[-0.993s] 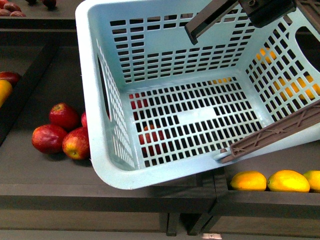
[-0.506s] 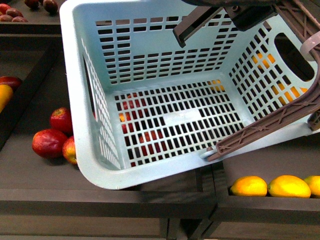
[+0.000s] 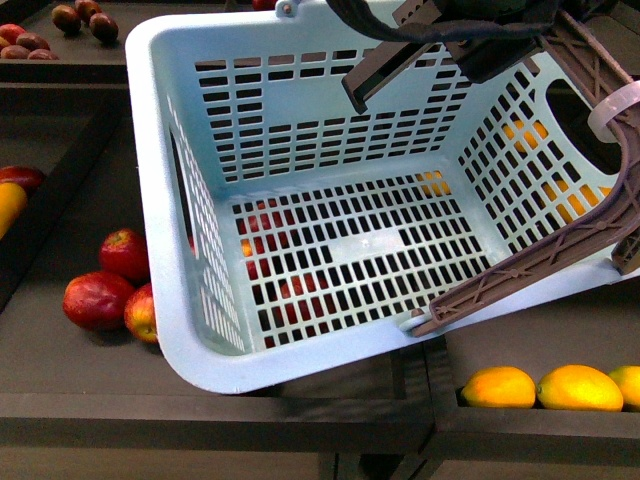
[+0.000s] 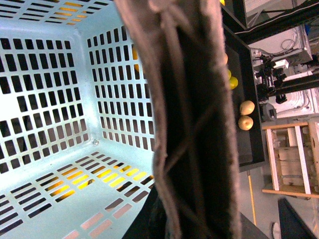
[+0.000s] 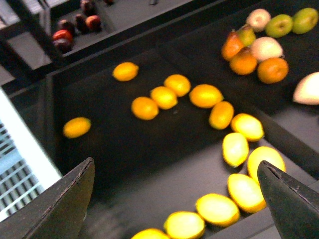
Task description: Pick lemon and mango into basket
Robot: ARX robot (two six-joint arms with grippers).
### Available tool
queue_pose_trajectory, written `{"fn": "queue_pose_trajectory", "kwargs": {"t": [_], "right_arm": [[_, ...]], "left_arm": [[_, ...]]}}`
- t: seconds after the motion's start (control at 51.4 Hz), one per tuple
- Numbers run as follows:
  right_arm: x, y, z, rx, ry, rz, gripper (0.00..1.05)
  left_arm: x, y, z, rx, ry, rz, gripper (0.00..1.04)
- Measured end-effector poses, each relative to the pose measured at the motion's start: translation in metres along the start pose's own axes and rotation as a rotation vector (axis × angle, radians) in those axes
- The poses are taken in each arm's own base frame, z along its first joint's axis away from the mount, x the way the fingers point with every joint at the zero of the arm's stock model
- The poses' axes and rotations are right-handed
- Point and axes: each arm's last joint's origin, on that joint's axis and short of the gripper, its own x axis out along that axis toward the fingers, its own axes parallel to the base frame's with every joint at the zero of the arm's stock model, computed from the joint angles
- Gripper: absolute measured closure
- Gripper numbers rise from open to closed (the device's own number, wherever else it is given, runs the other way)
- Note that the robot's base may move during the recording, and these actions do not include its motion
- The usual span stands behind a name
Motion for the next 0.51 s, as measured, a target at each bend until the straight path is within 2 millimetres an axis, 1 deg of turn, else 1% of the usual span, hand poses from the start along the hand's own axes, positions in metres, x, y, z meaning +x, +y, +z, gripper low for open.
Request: {"fn": "queue_pose_trajectory", "kwargs": {"t": [0.019,0.039,0.097,0.156,0.273,0.292,0.311,0.35,0.409,0.506], "right_arm": [[0.014,-0.005,0.003,0.002,-0.001,-0.022,0.09],[0.018,-0.006,0.004,0.004,0.001,-0.030,0.09],[0.047,-0.016,0.006,0.013,0.032,-0.081,0.09],[0.065,-0.023,0.003,0.018,0.065,-0.107,0.09],[0.115,-0.040,-0.014,0.029,0.183,-0.163,0.09],[0.119,-0.041,-0.016,0.029,0.192,-0.167,0.09],[0.131,-0.044,-0.020,0.023,0.215,-0.182,0.09],[0.146,-0.049,-0.024,0.012,0.244,-0.198,0.09],[0.176,-0.057,-0.030,-0.007,0.288,-0.235,0.09],[0.211,-0.067,-0.038,-0.016,0.344,-0.263,0.09]], "left_arm": [[0.000,0.000,0.000,0.000,0.002,-0.001,1.00],[0.000,0.000,0.000,0.000,0.002,-0.001,1.00],[0.000,0.000,0.000,0.000,0.004,-0.003,1.00],[0.000,0.000,0.000,0.000,0.004,-0.003,1.00],[0.000,0.000,0.000,-0.001,0.004,-0.003,1.00],[0.000,0.000,0.000,-0.001,0.004,-0.003,1.00],[0.000,0.000,0.000,-0.001,0.004,-0.003,1.00],[0.000,0.000,0.000,0.000,0.002,-0.002,1.00],[0.000,0.000,0.000,0.000,0.002,-0.001,1.00],[0.000,0.000,0.000,0.000,0.002,-0.001,1.00]]}}
